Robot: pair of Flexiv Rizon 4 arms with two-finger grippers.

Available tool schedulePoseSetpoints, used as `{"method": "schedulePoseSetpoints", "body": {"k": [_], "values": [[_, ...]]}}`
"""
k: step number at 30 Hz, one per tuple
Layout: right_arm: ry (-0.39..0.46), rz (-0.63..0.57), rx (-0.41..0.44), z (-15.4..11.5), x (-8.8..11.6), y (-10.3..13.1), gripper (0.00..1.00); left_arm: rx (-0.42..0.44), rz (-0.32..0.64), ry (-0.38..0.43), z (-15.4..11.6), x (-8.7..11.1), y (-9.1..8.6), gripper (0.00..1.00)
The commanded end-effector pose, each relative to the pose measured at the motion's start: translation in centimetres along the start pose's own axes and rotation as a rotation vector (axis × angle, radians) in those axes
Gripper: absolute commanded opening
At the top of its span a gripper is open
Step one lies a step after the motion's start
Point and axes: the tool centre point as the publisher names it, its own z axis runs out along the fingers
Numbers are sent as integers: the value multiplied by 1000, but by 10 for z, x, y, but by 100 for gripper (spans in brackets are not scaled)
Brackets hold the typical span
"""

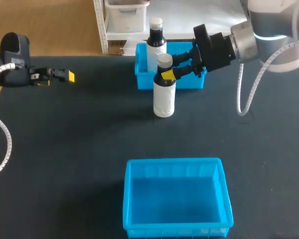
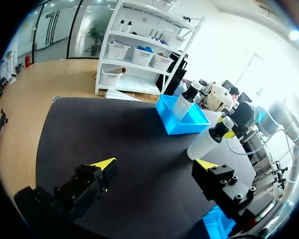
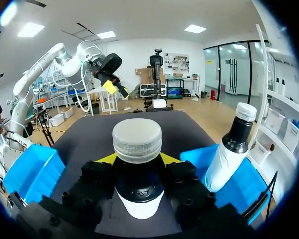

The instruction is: Pick up the bottle, and place it in the far bin if it is heavy, or in the near bin if it is light.

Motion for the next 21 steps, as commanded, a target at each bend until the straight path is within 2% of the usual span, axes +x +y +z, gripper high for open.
{"method": "schedulePoseSetpoints", "body": {"k": [1,5,12,21], "values": [[-3,0,0,-2,0,2,30,0,0,0,0,0,0,100],[1,6,1,-10,-6,7,25,0,0,0,0,0,0,100],[22,10,23,-40,-19,18,25,0,0,0,0,0,0,100],[40,59,93,-85,-11,35,25,0,0,0,0,0,0,100]]}}
